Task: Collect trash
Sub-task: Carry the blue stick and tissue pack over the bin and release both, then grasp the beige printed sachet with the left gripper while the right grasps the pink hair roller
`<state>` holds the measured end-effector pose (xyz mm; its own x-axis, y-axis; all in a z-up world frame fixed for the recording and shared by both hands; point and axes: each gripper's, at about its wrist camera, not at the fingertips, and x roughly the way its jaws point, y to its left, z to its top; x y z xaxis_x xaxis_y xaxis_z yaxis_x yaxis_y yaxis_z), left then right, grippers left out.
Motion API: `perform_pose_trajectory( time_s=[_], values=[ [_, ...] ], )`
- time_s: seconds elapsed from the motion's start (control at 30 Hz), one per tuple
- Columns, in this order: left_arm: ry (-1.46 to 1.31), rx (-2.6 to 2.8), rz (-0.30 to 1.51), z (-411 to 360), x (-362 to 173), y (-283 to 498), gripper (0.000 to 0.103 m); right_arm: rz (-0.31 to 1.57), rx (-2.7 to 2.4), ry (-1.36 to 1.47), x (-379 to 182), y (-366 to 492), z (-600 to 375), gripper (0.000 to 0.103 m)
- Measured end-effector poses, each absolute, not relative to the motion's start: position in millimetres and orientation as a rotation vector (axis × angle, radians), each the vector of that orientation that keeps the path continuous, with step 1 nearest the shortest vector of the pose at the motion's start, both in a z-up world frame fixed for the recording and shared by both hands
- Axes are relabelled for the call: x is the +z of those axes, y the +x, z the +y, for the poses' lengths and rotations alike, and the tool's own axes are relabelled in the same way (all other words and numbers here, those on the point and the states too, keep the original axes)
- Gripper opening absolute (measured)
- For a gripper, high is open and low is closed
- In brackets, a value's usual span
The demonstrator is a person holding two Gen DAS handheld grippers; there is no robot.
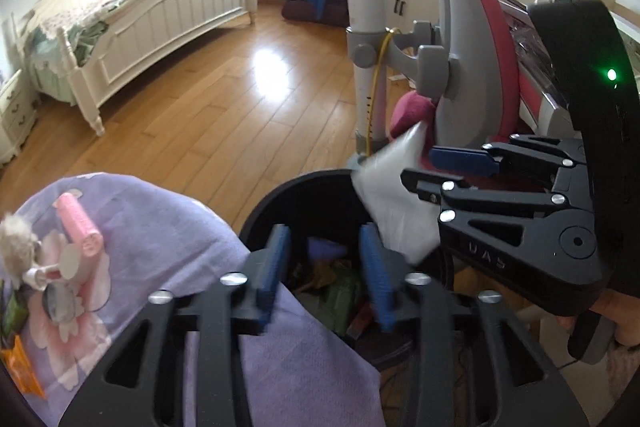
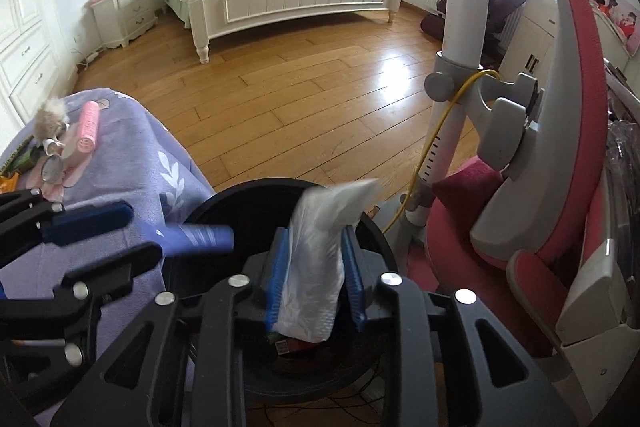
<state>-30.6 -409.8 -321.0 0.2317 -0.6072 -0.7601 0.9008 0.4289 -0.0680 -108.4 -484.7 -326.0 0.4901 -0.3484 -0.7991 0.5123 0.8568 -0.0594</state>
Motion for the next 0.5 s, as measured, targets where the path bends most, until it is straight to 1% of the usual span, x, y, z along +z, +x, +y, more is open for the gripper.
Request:
perform_pose_trajectory(
  time_s=[0.03,0.13,0.2,0.27,0.33,0.43,0.5],
  values=[
    [0.423,-1.074,0.798,-409,-320,-31,0.053,0.920,-0.534,0.194,-326,-108,-484,0.040],
    [0.406,-1.072,0.797,-405,-318,-27,0.053,0.923,-0.533,0.197,-326,-106,-482,0.041],
    [0.414,-1.057,0.785,-401,-315,-27,0.053,0.925,-0.531,0.198,-326,-104,-482,0.046],
    [0.413,-1.046,0.774,-395,-313,-26,0.053,0.917,-0.528,0.203,-323,-102,-480,0.053],
    [0.403,-1.030,0.767,-387,-309,-23,0.053,0.909,-0.527,0.200,-321,-100,-477,0.054],
    [0.404,-0.981,0.744,-372,-304,-19,0.058,0.896,-0.509,0.201,-316,-95,-470,0.054],
    [0.404,-0.943,0.730,-361,-300,-14,0.058,0.886,-0.484,0.195,-311,-85,-460,0.054]
  ],
)
